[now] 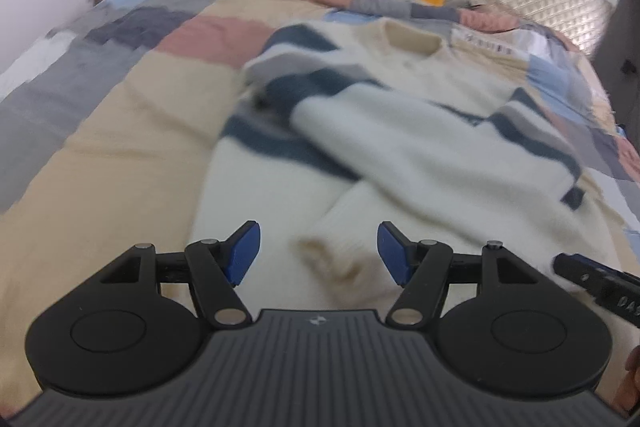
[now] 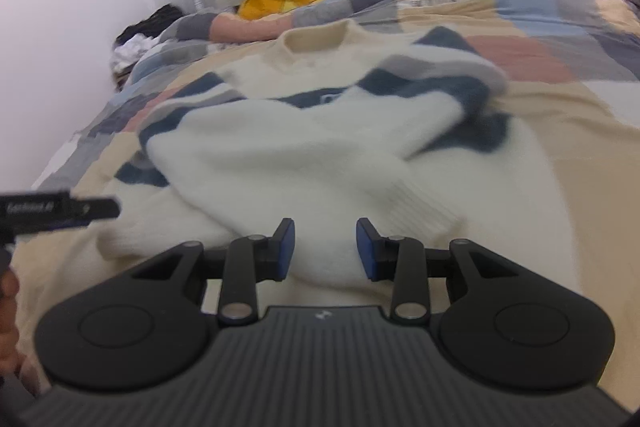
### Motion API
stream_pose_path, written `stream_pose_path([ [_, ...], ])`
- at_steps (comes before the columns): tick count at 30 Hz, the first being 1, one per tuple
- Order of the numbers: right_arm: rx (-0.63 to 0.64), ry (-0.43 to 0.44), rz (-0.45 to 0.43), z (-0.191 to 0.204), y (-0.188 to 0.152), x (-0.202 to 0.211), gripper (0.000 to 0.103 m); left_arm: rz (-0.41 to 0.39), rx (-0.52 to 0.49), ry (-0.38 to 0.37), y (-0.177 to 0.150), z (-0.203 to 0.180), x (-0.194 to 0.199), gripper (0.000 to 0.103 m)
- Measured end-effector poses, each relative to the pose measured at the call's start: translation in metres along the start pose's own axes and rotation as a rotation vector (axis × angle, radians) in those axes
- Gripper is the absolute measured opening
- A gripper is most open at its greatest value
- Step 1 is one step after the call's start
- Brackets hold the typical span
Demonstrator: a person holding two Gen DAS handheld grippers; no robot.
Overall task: Fold large clothes
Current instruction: 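Move both open tools toward the sweater's hem, then grasp the sweater hem with both tools and lift it toward the collar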
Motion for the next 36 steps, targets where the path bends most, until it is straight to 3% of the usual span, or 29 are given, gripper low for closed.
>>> stream_pose_path([
  [5,-0.053,-0.04,0.023,-0.007,-0.011,0.014,0.036,-0.009,0.005,0.03,-0.011,0.0,0.021,0.07],
  [14,-0.21,-0.031,0.113,-0.025,-0.026,0.026,0.037,-0.005,0.027,0.03,-0.023,-0.005,0.038,0.07],
  [20,-0.304,-0.092,0.095,-0.039,-0.032,0.042,0.037,0.0,0.072,0.041,-0.024,0.001,0.043,0.07],
  [22,-0.324,-0.12,0.079,-0.043,-0.032,0.048,0.037,-0.007,0.116,0.047,-0.023,0.009,0.046,0.07],
  [24,-0.36,-0.122,0.071,-0.048,-0.032,0.051,0.048,-0.03,0.171,0.046,-0.02,0.018,0.052,0.07],
  [26,-0.402,-0.1,0.059,-0.054,-0.031,0.054,0.071,-0.049,0.228,0.054,-0.017,0.029,0.056,0.07],
  [32,-0.493,-0.11,0.02,-0.075,-0.025,0.066,0.073,-0.061,0.466,0.068,-0.018,0.071,0.057,0.07],
  [36,-0.597,-0.147,0.065,-0.098,-0.031,0.06,0.076,-0.037,0.619,0.053,-0.026,0.095,0.049,0.068],
])
Point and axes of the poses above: each gripper's, at about its wrist camera, not at the fingertips, and x roughly against the way its jaws point, z to its left, y to its top, the point moved 1 cm from there along -x, roughly the way its jaws point, and after that the axes turned 10 degrees about -y, right-handed, at the moved point
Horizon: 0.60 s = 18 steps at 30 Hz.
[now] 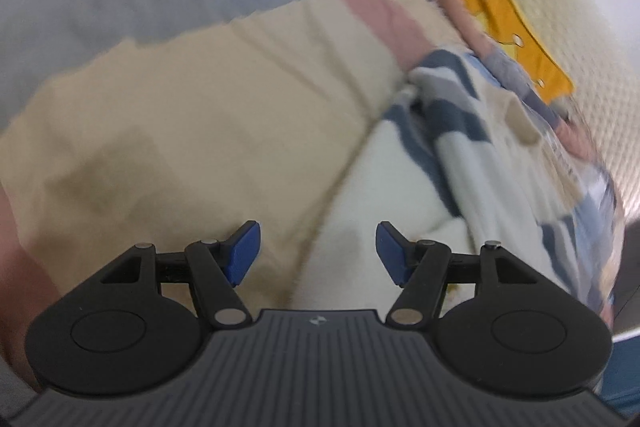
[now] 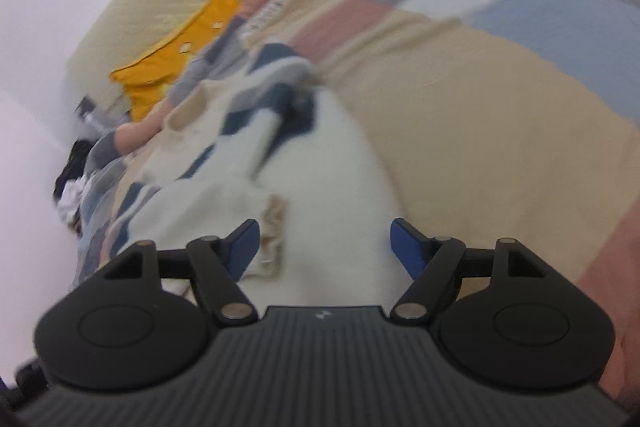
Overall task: Fold large clothes
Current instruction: 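Grasp the sweater hem with both tools and lift it toward the collar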
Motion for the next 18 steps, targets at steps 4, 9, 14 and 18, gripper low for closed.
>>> stream_pose_path([
  [4,-0.064,-0.021,0.09,-0.006,-0.007,-0.021,0.076,0.037,-0.008,-0.013,-0.003,-0.002,-0.006,0.066],
  [9,-0.143,0.061,0.175,-0.008,-0.017,-0.036,0.084,0.118,0.036,-0.123,-0.011,-0.003,-0.01,0.066],
  [14,-0.203,0.26,0.212,0.0,-0.023,-0.027,0.084,0.162,0.044,-0.135,-0.02,-0.004,-0.009,0.066],
  [18,-0.215,0.322,0.218,0.004,-0.027,-0.028,0.084,0.191,-0.045,-0.082,-0.031,-0.015,-0.017,0.066],
])
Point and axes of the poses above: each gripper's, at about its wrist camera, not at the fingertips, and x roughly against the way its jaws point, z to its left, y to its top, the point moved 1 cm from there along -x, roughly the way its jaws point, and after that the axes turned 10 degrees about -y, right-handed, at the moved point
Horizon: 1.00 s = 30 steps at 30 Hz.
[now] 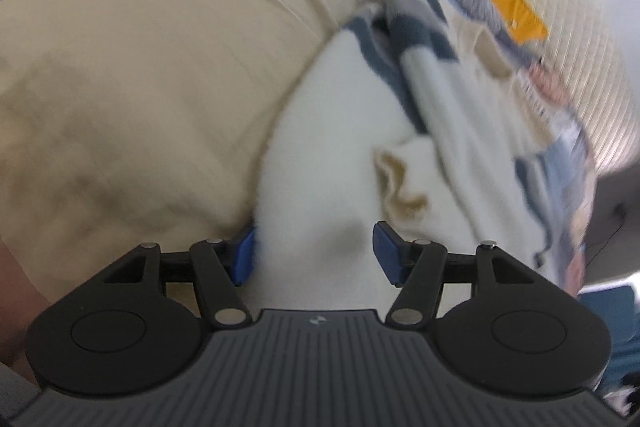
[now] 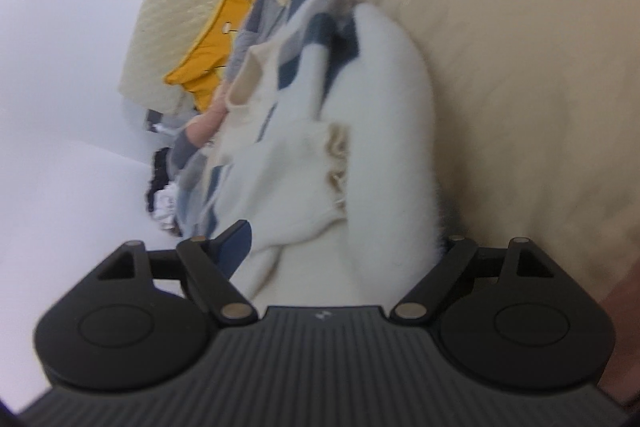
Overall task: Fold large clothes
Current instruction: 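Grasp the sweater hem with both tools and lift it toward the collar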
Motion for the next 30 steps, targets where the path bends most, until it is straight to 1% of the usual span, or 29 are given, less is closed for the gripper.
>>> stream_pose_path([
  [1,0.006,-0.003,0.012,0.001,-0.001,-0.003,0.084,0.003,-0.016,0.019,-0.001,-0.002,-0.003,0.066],
  [3,0.038,-0.068,0.027,0.002,-0.004,-0.008,0.083,0.011,-0.03,0.041,-0.002,-0.002,-0.007,0.066],
  [5,0.04,-0.124,0.043,-0.003,-0.008,-0.013,0.081,0.013,-0.04,0.047,-0.002,-0.002,-0.008,0.066],
  [7,0.048,-0.133,0.028,-0.003,-0.01,-0.016,0.083,0.011,-0.044,0.044,-0.002,-0.002,-0.008,0.066],
  [10,0.094,-0.134,0.022,0.004,-0.013,-0.018,0.083,-0.001,-0.016,0.026,-0.001,0.001,-0.007,0.065],
  [12,0.073,-0.098,0.012,0.001,-0.015,-0.016,0.081,-0.005,-0.009,0.017,-0.001,0.002,-0.006,0.058],
  [13,0.054,-0.08,0.011,-0.002,-0.014,-0.016,0.073,-0.006,-0.009,0.011,-0.002,0.001,-0.005,0.056],
  [14,0.03,-0.058,0.011,-0.004,-0.013,-0.015,0.058,-0.005,-0.012,0.004,-0.002,0.001,-0.004,0.053],
  [15,0.017,-0.041,0.015,-0.005,-0.012,-0.016,0.047,0.001,-0.018,-0.009,-0.003,0.0,-0.004,0.05],
  [16,0.011,-0.03,0.022,-0.005,-0.011,-0.017,0.027,0.003,-0.024,-0.019,-0.003,-0.001,-0.003,0.049],
  [17,0.015,-0.029,0.024,-0.004,-0.011,-0.016,0.024,0.003,-0.029,-0.023,-0.004,-0.003,-0.001,0.042],
  [18,0.024,-0.027,0.017,-0.002,-0.012,-0.014,0.023,0.003,-0.038,-0.026,-0.005,-0.004,-0.001,0.032],
  [20,0.034,0.005,-0.003,0.003,-0.012,-0.01,0.02,0.008,-0.059,-0.045,-0.006,-0.008,0.002,0.02],
  [21,0.031,0.031,-0.007,0.003,-0.01,-0.007,0.02,0.0,-0.072,-0.055,-0.006,-0.01,0.005,0.018],
  [22,0.022,0.059,-0.01,0.004,-0.009,-0.002,0.019,-0.008,-0.084,-0.068,-0.007,-0.013,0.009,0.017],
  [24,-0.006,0.108,-0.031,0.007,-0.004,0.008,0.018,-0.024,-0.094,-0.121,-0.008,-0.019,0.021,0.016],
  [26,-0.054,0.158,-0.066,0.005,0.001,0.022,0.017,-0.04,-0.08,-0.205,-0.011,-0.021,0.038,0.015],
  [27,-0.078,0.191,-0.078,0.004,0.003,0.028,0.016,-0.043,-0.06,-0.233,-0.011,-0.02,0.044,0.015],
  [29,-0.108,0.248,-0.094,0.004,0.007,0.04,0.016,-0.037,0.008,-0.323,-0.009,-0.016,0.061,0.014],
  [30,-0.115,0.273,-0.102,0.006,0.009,0.045,0.016,-0.038,0.028,-0.355,-0.008,-0.015,0.069,0.014],
])
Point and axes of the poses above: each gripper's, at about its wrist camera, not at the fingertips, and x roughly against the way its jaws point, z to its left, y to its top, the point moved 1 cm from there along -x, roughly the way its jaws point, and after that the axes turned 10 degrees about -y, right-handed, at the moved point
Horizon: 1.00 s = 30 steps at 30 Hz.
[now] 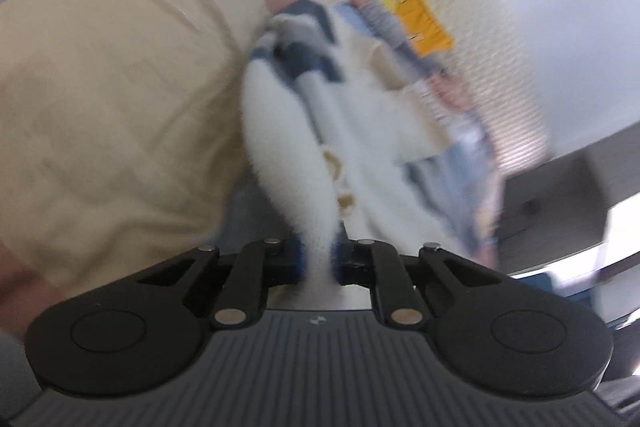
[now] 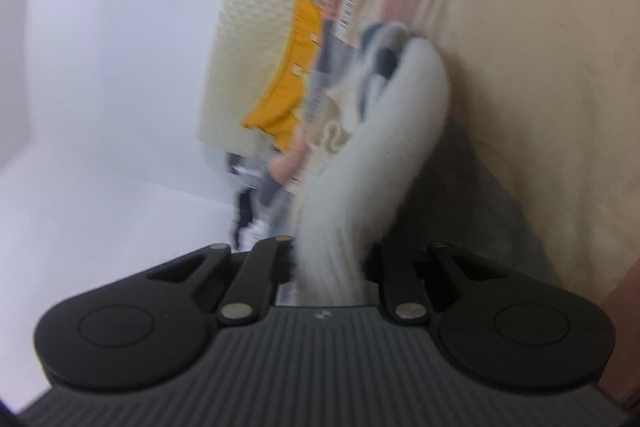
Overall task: Fold large clothes
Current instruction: 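Grasp the sweater hem with both tools and lift it toward the collar, then carry the held hem over the sweater body with both tools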
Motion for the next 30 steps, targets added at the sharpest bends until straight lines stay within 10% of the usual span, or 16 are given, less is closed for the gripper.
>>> stream_pose_path([
  [13,0.225,0.257,0.001,0.086,0.008,0.111,0.017,-0.131,-0.104,-0.362,-0.014,-0.082,0.146,0.014],
  [21,0.386,0.241,0.012,0.114,-0.02,0.172,0.019,-0.221,-0.147,-0.423,-0.044,-0.075,0.206,0.014],
  [30,0.359,0.166,0.035,0.098,-0.017,0.153,0.019,-0.213,-0.114,-0.368,-0.027,-0.059,0.17,0.015],
])
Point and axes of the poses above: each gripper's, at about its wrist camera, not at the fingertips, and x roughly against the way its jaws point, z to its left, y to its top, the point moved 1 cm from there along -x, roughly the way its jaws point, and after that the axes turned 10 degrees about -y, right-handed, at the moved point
